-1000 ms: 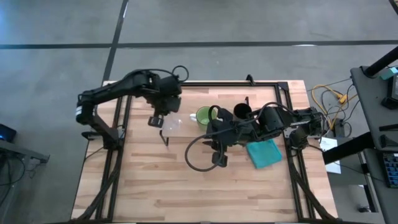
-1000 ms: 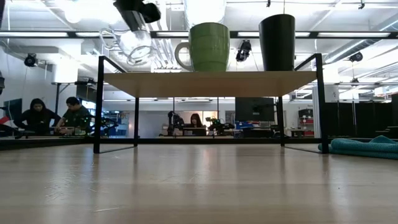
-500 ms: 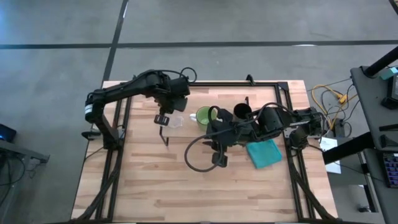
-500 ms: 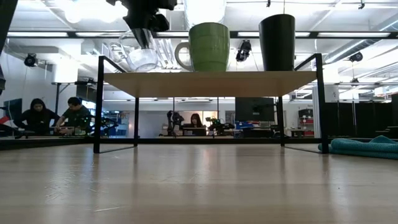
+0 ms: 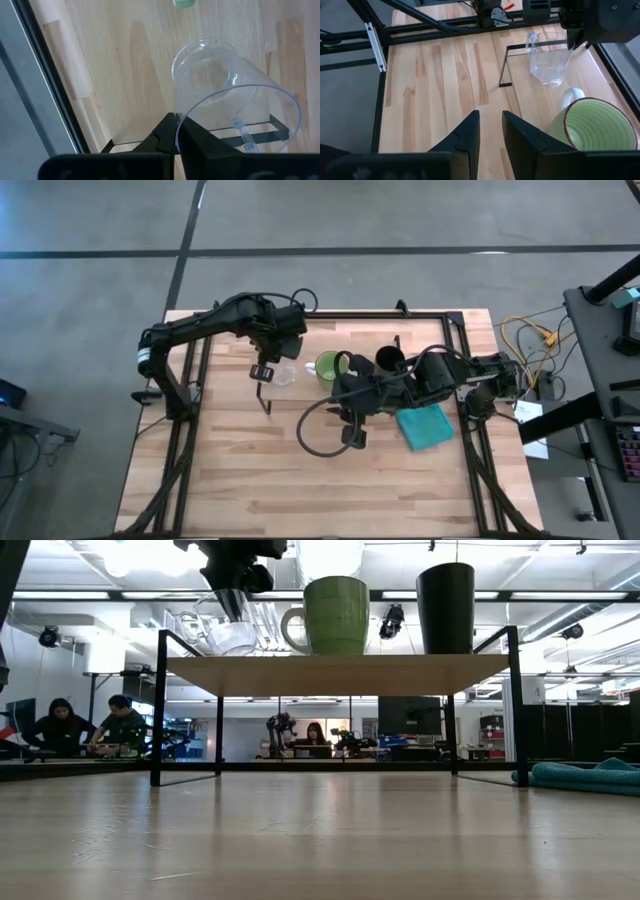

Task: Stack small to large cups/mugs on shelf
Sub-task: Put the transparent mug on the shelf

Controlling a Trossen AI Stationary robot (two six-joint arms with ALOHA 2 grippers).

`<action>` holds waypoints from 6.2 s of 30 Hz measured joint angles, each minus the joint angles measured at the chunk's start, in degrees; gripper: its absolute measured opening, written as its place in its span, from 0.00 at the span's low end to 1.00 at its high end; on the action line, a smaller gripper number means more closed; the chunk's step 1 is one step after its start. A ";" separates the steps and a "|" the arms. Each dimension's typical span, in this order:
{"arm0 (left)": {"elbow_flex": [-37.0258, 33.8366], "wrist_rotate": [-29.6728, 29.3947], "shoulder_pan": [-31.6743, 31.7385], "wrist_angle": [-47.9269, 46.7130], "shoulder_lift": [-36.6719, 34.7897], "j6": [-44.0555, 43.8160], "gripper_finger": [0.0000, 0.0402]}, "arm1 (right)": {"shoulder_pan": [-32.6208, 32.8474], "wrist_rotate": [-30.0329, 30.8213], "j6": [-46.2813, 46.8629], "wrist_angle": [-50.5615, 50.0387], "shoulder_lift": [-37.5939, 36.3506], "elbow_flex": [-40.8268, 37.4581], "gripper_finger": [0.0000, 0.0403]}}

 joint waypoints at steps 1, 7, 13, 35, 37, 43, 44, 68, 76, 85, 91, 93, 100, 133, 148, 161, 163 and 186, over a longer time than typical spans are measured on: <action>-0.01 0.01 0.00 0.02 0.00 -0.02 0.00 | 0.00 0.00 0.00 0.00 0.00 0.00 0.19; -0.01 0.00 0.00 0.08 0.00 -0.06 0.00 | 0.00 0.00 0.00 -0.02 0.00 -0.11 0.19; -0.03 0.03 0.00 0.55 0.00 -0.13 0.00 | 0.00 0.00 0.00 -0.03 0.00 -0.13 0.19; -0.07 1.43 0.00 3.19 0.00 -1.70 0.12 | 0.00 -0.04 0.22 -3.42 0.00 -0.15 0.19; -0.07 1.43 0.00 3.19 0.00 -1.70 0.12 | 0.00 -0.04 0.22 -3.48 0.00 -0.15 0.19; -1.21 1.43 0.00 3.34 0.00 -1.52 0.12 | 0.00 -0.04 0.20 -3.48 0.00 -0.15 0.19; -1.58 1.43 0.00 3.40 0.00 -1.51 0.12 | 0.00 -0.04 0.19 -3.48 0.00 -0.15 0.19; -3.46 1.30 -0.33 5.32 0.02 1.57 0.12 | -0.22 -0.04 -1.82 -3.48 0.00 -0.15 0.19; -3.44 1.36 -2.29 7.98 0.00 1.57 0.12 | -0.78 -0.02 -1.95 -3.45 0.00 -0.15 0.19; -2.34 1.39 -5.00 8.07 -0.02 1.51 0.12 | -0.87 -0.02 -2.68 -3.45 0.00 -0.15 0.19; -0.61 1.42 -6.16 9.83 -0.07 1.40 0.12 | -0.87 -0.02 -2.84 -3.45 0.00 -0.15 0.19; -0.17 1.43 -6.56 9.91 -0.11 1.36 0.12 | -0.87 -0.02 -2.84 -3.45 0.00 -0.15 0.19; -0.12 1.47 -8.00 10.52 -0.15 -0.54 0.12 | -0.87 -0.02 -2.98 -3.45 0.00 -0.15 0.19; 0.99 2.09 -21.29 10.15 -5.08 -34.09 0.04 | -0.85 2.08 -1.14 -3.55 -0.02 -0.20 0.11; -11.84 -18.42 -28.05 10.13 -4.59 -55.90 0.00 | 0.41 11.20 4.27 -4.46 -0.02 -0.55 0.02; -17.74 -23.53 -29.42 15.66 -4.63 -56.94 0.00 | 1.16 15.21 6.77 -4.69 -0.02 -1.78 0.02; -18.57 -23.53 -29.42 18.27 -4.63 -55.60 0.00 | 1.16 15.21 6.78 -4.68 -0.02 -1.97 0.02; -20.75 -26.86 -27.71 19.58 -4.70 -50.53 0.00 | 1.16 15.02 7.37 -4.63 -0.02 -2.05 0.02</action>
